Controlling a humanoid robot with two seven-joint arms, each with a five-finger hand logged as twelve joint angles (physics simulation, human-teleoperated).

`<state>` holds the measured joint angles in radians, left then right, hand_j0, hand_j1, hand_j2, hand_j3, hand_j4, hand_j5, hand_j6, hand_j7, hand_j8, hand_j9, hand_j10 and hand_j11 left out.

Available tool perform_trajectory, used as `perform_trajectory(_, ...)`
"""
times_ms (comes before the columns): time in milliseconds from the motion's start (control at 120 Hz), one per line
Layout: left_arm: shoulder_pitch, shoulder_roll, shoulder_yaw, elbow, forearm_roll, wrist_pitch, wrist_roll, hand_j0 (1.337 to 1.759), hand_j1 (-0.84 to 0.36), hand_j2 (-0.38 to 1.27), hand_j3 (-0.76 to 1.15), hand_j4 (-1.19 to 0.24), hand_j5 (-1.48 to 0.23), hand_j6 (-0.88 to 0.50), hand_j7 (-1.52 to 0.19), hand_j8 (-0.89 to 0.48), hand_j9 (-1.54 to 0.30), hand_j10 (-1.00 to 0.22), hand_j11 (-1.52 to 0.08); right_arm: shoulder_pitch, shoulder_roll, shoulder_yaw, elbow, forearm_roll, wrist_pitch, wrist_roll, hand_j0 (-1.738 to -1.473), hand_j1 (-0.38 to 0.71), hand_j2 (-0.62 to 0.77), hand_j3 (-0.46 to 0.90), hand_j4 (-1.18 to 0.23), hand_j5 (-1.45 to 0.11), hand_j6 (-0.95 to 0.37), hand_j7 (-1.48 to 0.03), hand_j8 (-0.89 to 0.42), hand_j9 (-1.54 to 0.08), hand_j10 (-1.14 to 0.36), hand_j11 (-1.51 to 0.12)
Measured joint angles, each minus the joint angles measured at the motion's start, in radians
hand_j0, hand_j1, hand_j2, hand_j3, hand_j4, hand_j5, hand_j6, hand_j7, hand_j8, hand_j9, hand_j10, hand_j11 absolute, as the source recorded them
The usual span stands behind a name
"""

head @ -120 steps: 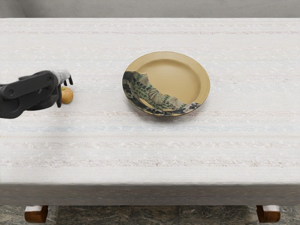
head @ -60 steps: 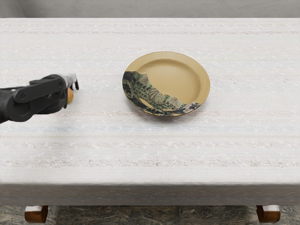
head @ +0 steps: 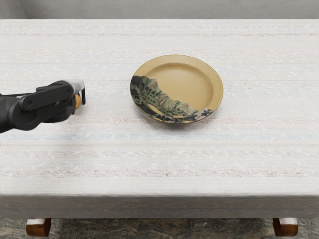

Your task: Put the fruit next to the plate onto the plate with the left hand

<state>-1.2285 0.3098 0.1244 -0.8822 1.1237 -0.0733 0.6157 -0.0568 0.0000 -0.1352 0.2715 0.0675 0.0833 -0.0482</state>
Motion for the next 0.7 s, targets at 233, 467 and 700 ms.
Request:
perform_trajectory(233, -0.012, 0.004, -0.016, -0.014, -0.059, 0.005, -0.006, 1.649, -0.40, 0.33, 0.00, -0.81, -1.10, -0.31, -1.06, -0.22, -1.10, -0.41, -1.13, 0.000, 0.000, 0.000, 0.000, 0.000, 0.000, 0.000, -1.658, -0.33, 0.00, 0.00, -0.01, -0.02, -0.01, -0.02, -0.01, -0.02, -0.01, -0.02)
perform_trajectory(467, -0.113, 0.112, -0.084, -0.131, -0.213, -0.038, -0.006, 1.647, -0.41, 0.36, 0.00, -0.81, -1.17, -0.23, -1.15, -0.18, -1.15, -0.41, -1.17, 0.000, 0.000, 0.000, 0.000, 0.000, 0.000, 0.000, -1.658, -0.33, 0.00, 0.00, -0.01, -0.02, -0.01, -0.02, -0.01, -0.02, -0.01, -0.02)
perform_trajectory(700, -0.171, 0.111, -0.295, -0.158, -0.370, -0.180, -0.006, 1.646, -0.40, 0.39, 0.00, -0.80, -1.20, -0.22, -1.18, -0.18, -1.17, -0.43, -1.18, 0.000, 0.000, 0.000, 0.000, 0.000, 0.000, 0.000, -1.658, -0.33, 0.00, 0.00, -0.01, -0.02, -0.01, -0.02, -0.01, -0.02, -0.01, -0.02)
